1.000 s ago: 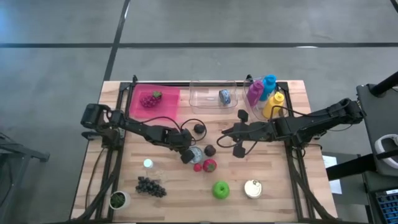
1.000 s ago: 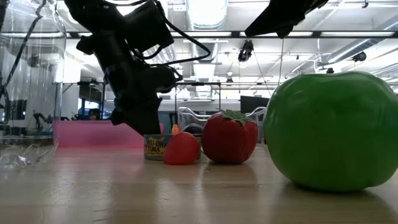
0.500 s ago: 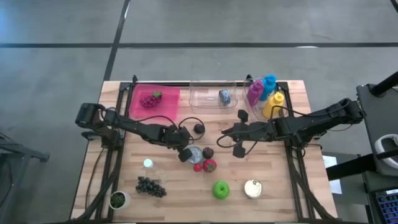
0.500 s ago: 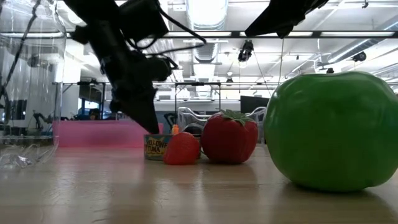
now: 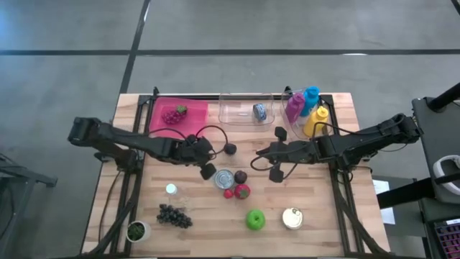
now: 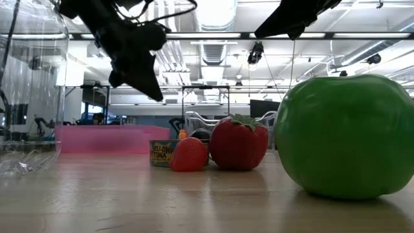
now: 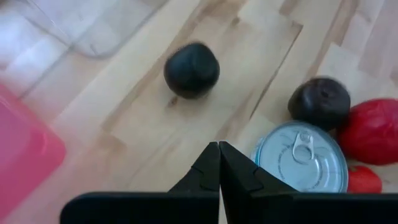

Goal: Pick & Place Food Item
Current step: Put the top plum into the pink bin

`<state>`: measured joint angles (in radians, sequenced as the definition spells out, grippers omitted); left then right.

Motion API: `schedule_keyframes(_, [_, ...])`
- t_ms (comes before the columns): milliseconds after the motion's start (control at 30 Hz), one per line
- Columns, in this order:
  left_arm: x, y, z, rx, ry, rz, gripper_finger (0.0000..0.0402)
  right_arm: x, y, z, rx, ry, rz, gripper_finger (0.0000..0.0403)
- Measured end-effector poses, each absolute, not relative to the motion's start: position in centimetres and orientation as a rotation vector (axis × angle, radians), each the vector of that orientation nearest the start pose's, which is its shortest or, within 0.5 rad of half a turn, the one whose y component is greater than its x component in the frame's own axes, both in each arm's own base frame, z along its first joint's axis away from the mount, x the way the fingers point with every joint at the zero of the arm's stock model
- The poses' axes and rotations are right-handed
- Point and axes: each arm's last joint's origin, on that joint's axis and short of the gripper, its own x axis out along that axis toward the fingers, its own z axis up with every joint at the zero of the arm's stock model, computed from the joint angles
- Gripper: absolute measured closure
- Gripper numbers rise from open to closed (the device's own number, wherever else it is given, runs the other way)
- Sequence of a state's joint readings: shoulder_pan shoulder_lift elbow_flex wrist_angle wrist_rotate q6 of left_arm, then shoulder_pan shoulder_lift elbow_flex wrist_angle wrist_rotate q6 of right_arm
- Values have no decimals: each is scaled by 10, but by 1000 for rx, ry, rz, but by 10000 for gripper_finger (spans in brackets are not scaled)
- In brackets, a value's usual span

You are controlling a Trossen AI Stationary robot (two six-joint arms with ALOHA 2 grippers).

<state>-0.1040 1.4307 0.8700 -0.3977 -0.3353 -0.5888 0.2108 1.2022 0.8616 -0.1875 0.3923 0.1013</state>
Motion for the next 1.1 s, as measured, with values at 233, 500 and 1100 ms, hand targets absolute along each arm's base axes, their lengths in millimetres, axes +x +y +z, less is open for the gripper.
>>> schedule_keyframes(233, [276,-19,211,-327,818,472,396,254,43,277,-56,488,-203,394])
schedule_keyframes(500, [280,-16,214,-327,776,464,382,254,43,277,-56,488,-203,394])
schedule_keyframes(1100, [290,-18,234,-145,755,297,395,254,43,277,-53,488,-203,394])
